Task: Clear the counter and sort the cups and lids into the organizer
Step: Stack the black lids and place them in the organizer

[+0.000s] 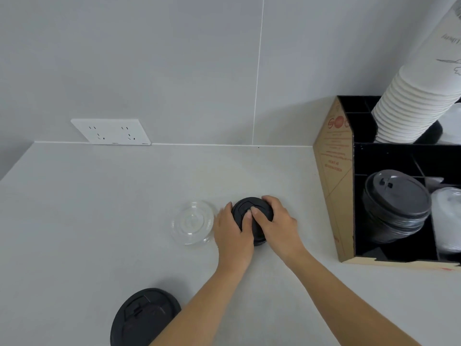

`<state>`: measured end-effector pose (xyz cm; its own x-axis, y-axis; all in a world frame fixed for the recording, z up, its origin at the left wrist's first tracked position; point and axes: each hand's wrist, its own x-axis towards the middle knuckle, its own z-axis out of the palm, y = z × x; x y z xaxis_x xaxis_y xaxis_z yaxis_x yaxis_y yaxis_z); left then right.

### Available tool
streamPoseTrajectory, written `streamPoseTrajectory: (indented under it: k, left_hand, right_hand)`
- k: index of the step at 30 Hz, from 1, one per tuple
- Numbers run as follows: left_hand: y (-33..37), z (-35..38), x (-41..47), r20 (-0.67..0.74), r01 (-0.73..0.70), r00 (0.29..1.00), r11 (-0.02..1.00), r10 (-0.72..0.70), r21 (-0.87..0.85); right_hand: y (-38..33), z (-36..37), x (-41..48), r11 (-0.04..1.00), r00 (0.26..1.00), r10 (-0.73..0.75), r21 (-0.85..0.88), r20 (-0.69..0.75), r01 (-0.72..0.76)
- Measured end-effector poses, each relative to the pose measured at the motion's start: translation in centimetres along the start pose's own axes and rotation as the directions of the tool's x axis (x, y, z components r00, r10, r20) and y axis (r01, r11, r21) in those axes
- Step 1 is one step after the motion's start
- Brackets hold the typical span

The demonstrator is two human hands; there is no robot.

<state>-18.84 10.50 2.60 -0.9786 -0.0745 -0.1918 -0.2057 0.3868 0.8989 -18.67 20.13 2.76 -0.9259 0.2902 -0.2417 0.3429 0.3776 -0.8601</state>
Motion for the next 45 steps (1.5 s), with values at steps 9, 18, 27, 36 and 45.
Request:
streamPoseTrajectory:
  k: [9, 18, 27, 36, 45]
  left_hand:
    - [0.3, 0.9, -0.5, -0.049, 0.062, 0.997, 0.995, -0.066, -0.078]
    - [1.0, 0.0, -1.0, -0.011, -0.079, 0.997, 0.966, 0.079, -0.247]
    - [2.5, -1.4, 0.5, -0.023, -0.003, 1.000, 0.923, -0.006, -0.384]
    - [3.1, -3.3, -0.4, -0.046, -0.038, 0.999, 0.875, 0.018, -0.483]
    - [4.2, -6.7, -3.1, -0.102, -0.123, 0.991, 0.897, 0.088, -0.424]
  right_hand:
    - [-0.2, -0.5, 0.1, 0.999, 0.999, 0.019, 0.029, 0.027, -0.020]
    - [-0.3, -0.9, -0.8, 0.915, 0.999, -0.020, 0.403, 0.031, 0.006]
    - [-1.3, -2.2, 0.5, 0.747, 0.989, 0.035, 0.654, 0.143, -0.121]
    - [-2.7, -1.5, -0.5, 0.747, 0.988, -0.037, 0.661, 0.147, -0.071]
    - [-5.9, -0.3, -4.1, 0.799, 0.970, -0.205, 0.595, 0.129, 0.090]
